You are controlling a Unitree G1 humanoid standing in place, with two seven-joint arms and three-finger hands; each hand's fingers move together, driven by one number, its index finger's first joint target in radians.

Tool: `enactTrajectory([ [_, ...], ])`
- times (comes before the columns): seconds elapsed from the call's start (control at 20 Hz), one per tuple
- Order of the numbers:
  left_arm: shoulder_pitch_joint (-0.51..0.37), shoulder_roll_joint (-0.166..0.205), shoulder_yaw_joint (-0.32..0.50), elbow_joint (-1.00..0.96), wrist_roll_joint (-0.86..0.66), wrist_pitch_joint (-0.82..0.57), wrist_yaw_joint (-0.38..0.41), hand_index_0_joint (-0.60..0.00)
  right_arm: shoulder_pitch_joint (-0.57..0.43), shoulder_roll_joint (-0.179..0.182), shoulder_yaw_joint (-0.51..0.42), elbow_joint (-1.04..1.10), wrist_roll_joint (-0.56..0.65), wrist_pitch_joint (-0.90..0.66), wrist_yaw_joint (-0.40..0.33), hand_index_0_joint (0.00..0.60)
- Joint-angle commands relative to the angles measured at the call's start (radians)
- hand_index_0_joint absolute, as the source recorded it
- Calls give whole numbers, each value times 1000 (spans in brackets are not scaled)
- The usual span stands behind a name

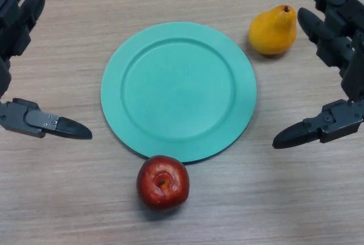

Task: Pick up the red apple and place it on the plate

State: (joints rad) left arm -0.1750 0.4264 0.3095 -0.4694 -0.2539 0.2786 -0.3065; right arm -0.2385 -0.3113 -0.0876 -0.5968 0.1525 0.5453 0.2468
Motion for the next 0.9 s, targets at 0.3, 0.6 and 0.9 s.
enactTrajectory([
  [0.3, 1, 29, 67, -53, 10, -115, -5, 0, -31, -24, -42, -52, -18, -97, 3, 0],
  [0.6, 184, -113, -1, -147, 28, -91, -33, 0, -49, -13, -24, -57, -26, -77, -3, 0],
  [0.9, 435, -231, -217, -125, 214, -349, -55, 0, -44, -26, -46, -61, -21, -71, 6, 0],
])
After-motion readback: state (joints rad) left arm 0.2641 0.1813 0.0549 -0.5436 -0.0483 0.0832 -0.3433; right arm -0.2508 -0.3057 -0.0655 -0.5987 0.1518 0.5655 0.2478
